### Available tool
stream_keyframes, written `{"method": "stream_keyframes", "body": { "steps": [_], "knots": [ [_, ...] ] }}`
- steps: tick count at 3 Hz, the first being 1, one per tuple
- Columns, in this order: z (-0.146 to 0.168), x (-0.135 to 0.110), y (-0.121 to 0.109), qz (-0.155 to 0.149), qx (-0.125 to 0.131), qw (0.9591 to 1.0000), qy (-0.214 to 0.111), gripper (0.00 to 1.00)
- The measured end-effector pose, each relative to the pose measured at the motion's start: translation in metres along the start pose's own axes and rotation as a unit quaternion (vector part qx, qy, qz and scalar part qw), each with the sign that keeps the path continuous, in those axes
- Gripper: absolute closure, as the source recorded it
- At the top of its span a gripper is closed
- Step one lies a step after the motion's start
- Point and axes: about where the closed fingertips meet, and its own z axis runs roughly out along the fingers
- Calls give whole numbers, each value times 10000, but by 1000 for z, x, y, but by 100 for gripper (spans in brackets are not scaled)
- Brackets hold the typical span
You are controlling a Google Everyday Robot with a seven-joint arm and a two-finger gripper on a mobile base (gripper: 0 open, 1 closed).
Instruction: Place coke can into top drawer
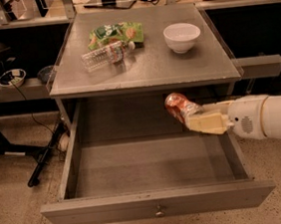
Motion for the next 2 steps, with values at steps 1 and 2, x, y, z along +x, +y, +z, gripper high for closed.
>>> {"method": "stream_keyframes", "body": {
  "steps": [1, 2],
  "knots": [
    [8, 15, 8, 23, -9, 9999, 142, 100],
    [19, 33, 12, 37, 189, 9990, 401, 100]
  ]
}}
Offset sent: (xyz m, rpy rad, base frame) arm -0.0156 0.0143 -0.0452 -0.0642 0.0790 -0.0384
